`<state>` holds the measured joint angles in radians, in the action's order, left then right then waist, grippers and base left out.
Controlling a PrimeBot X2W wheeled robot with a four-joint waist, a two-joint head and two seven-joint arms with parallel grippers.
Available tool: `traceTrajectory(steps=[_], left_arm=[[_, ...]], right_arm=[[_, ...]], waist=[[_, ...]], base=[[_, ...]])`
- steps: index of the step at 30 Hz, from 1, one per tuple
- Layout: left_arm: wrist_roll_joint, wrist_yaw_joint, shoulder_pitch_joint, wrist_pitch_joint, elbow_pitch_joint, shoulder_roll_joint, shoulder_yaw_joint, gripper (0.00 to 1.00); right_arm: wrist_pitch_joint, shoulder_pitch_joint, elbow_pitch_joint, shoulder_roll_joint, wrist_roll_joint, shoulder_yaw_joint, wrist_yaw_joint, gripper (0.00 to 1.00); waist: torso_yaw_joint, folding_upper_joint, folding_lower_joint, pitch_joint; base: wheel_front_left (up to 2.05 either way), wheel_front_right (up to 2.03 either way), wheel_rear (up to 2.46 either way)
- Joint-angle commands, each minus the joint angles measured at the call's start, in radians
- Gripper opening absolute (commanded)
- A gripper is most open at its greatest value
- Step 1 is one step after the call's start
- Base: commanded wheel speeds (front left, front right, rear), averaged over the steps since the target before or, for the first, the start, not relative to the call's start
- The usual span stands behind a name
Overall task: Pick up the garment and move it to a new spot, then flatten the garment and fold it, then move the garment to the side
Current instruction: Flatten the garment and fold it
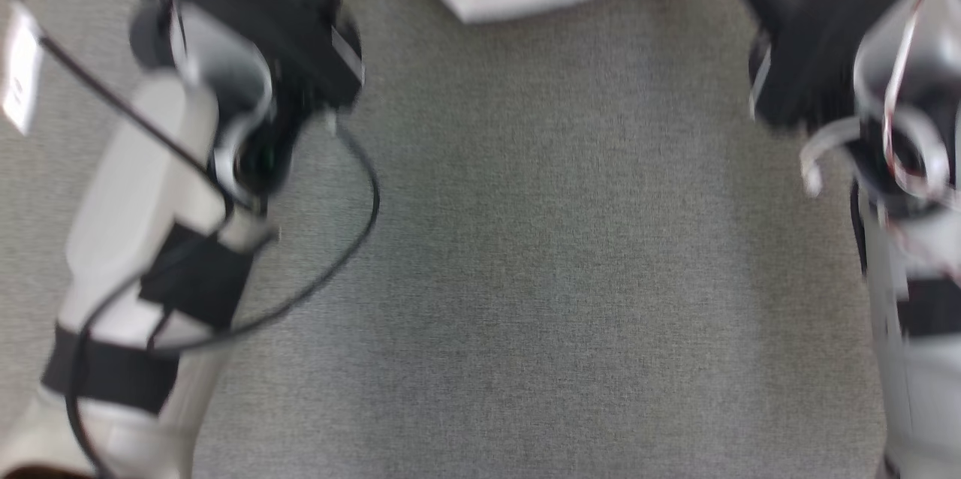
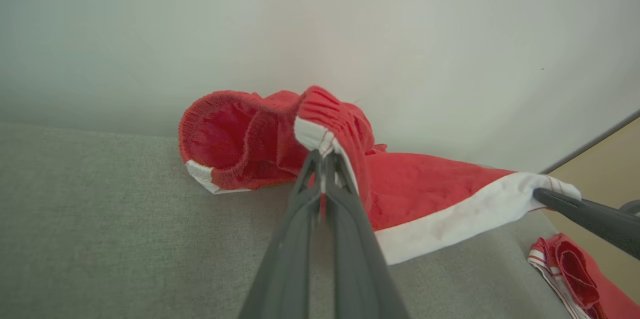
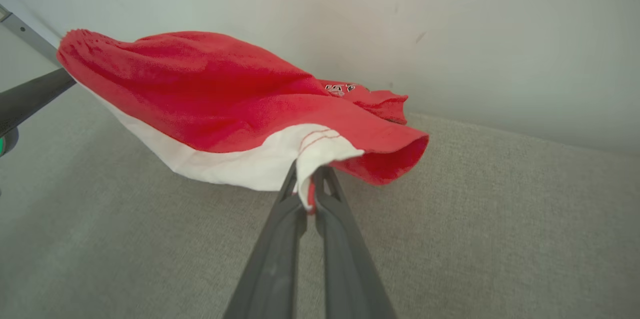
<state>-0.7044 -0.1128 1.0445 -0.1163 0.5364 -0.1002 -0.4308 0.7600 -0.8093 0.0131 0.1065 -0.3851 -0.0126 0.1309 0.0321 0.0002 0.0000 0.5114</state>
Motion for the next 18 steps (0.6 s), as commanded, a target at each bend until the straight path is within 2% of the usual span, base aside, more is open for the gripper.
traceTrajectory(steps=[1, 5, 9, 18], left_arm=[[-0.005, 0.006, -0.021, -0.006, -0.014, -0.011, 0.000, 0.00], [0.000, 0.044, -0.169, -0.064, -0.079, -0.063, -0.023, 0.00], [-0.014, 0.094, -0.311, -0.102, -0.159, -0.096, -0.027, 0.00], [-0.041, 0.196, -0.642, -0.209, -0.368, -0.196, -0.053, 0.00]], right_arm=[[0.022, 0.028, -0.027, 0.007, 0.001, 0.011, -0.001, 0.00], [0.200, 0.214, -0.214, -0.005, -0.023, 0.038, -0.001, 0.00], [0.313, 0.379, -0.357, -0.011, -0.025, 0.078, -0.001, 0.00], [0.476, 0.662, -0.495, -0.036, -0.063, 0.067, -0.001, 0.00]], waist=[[0.021, -0.0002, 0.0000, -0.043], [0.038, -0.0002, 0.0000, -0.109], [0.048, -0.0002, 0.0000, -0.185], [0.042, -0.0002, 0.0000, -0.334]], base=[[0.00, 0.00, 0.00], [0.00, 0.00, 0.00], [0.00, 0.00, 0.00], [0.00, 0.00, 0.00]])
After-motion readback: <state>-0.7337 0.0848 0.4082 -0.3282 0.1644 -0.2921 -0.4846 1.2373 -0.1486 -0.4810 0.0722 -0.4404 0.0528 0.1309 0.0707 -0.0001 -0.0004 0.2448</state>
